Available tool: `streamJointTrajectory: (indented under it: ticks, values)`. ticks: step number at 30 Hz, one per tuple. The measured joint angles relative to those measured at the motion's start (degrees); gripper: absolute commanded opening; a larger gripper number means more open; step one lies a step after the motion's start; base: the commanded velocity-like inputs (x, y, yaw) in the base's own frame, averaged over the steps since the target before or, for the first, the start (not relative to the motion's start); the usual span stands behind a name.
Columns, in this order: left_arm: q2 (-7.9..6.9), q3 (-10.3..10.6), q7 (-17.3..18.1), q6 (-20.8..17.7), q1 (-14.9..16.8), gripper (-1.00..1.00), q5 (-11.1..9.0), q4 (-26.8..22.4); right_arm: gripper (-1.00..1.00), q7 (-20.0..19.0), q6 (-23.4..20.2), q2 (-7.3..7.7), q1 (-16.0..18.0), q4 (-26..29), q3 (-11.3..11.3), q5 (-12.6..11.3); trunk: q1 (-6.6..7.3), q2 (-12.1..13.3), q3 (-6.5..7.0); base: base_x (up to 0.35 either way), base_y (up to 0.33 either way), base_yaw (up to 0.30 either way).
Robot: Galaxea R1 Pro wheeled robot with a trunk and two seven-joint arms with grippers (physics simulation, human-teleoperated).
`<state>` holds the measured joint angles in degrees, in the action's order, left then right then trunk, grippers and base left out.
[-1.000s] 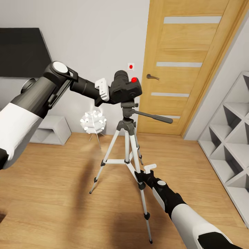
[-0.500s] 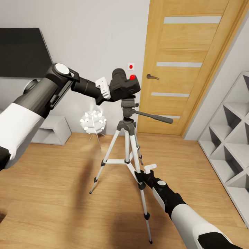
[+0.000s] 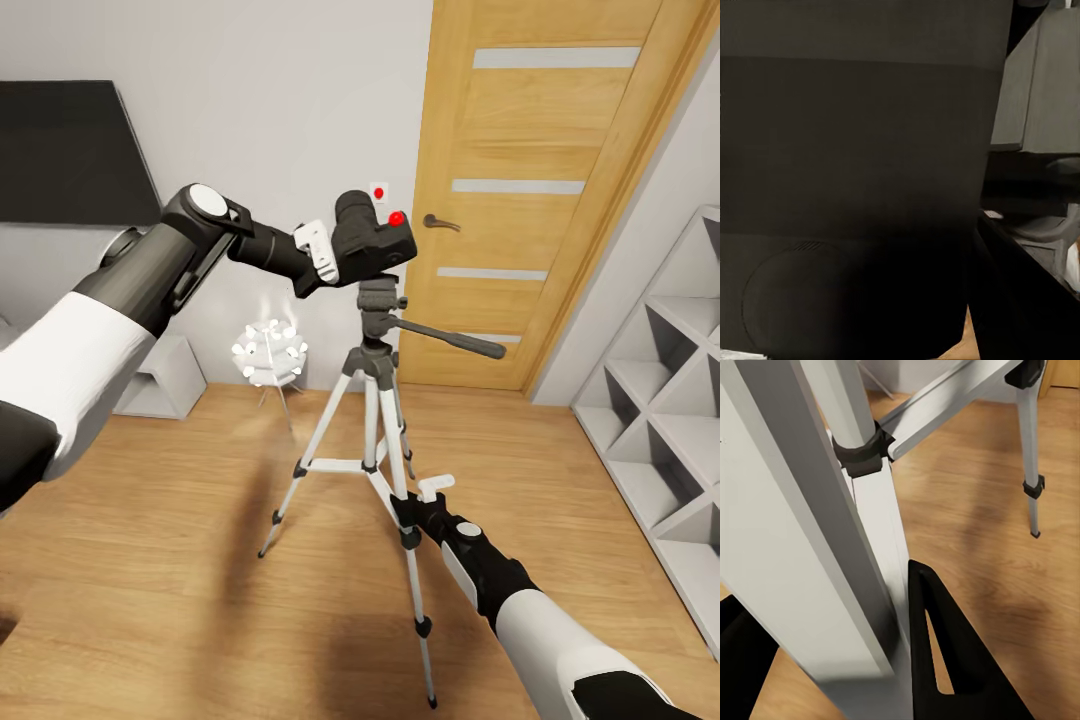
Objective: Attach the digital camera to the camera tripod in the bedroom.
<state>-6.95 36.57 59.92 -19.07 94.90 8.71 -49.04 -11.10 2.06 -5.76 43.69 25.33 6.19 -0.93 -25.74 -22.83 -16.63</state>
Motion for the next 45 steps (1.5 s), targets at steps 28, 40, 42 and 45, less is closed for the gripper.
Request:
streamJointTrajectory:
  ticks: [28, 40, 42, 45]
  values:
    - [0.13, 1.38, 1.36, 4.42, 4.08, -1.0, 0.89, 1.91, -1.0, 0.0, 0.07, -0.06, 0.03, 0.13, 0.56, 1.0, -0.01, 0.01, 0.0, 0.0, 0.0, 0.0]
    - [-0.18, 1.41, 6.3, 8.73, 4.08, -1.0, 1.36, 0.75, -1.0, 0.0, 0.07, -0.06, 0.03, 0.11, 0.57, 0.98, 0.0, 0.01, 0.0, 0.0, 0.0, 0.0]
    - [-0.19, 1.3, 7.28, 8.98, 4.08, -1.0, 1.47, 0.28, -1.0, 0.03, 0.07, -0.06, 0.03, 0.1, 0.58, 0.95, 0.0, 0.01, 0.0, 0.0, 0.0, 0.0]
    - [-0.16, 1.34, 7.78, 9.1, 4.08, -1.0, 1.57, 0.12, -1.0, 0.01, 0.07, -0.06, 0.03, 0.11, 0.6, 0.91, 0.0, 0.01, 0.0, 0.0, 0.0, 0.0]
